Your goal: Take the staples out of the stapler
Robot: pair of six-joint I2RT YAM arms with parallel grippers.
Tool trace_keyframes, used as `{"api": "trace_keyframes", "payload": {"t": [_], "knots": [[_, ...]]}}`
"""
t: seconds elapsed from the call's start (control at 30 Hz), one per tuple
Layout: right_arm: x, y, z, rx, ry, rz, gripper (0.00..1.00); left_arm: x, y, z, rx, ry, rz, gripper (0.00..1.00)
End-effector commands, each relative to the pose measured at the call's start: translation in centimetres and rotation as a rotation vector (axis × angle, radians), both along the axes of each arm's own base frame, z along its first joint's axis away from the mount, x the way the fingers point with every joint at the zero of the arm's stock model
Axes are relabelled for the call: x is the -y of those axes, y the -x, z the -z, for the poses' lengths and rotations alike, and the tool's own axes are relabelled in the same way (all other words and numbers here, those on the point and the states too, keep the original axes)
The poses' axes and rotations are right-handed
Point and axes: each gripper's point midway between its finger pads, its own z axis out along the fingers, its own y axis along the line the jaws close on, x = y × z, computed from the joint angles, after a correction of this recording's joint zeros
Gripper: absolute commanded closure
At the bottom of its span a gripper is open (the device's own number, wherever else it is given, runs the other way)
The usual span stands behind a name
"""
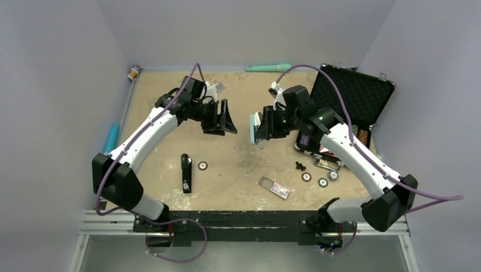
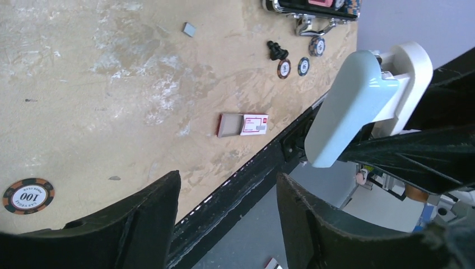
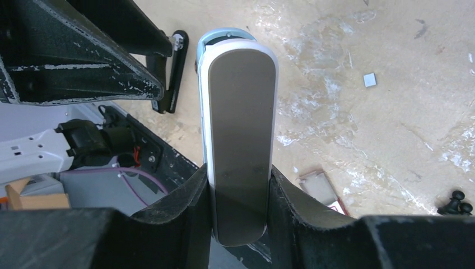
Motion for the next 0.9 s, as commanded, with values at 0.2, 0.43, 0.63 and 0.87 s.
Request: {"api": "trace_keyframes", "payload": {"t": [0.2, 0.43, 0.63, 0.87], "knots": [[-1.8, 0.9, -3.5, 0.079, -0.177, -0.063, 1.00, 0.9, 0.7, -6.8, 0.155, 0.146, 0.042, 0.29], [-2.9, 1.8, -3.9, 0.073, -0.247, -0.136, 1.00, -0.8, 0.6, -10.4, 0.342, 0.130, -0.015, 0.21], [-4.3, 2.9, -7.6, 0.130, -0.372, -0.246, 1.00, -1.7, 2.1, -13.9, 0.428, 0.208, -0.037, 0.04], [-5.6, 5.5, -12.3, 0.203, -0.545, -0.434, 1.00, -1.2, 4.8, -19.4, 0.556, 0.428, 0.020, 0.00]]}}
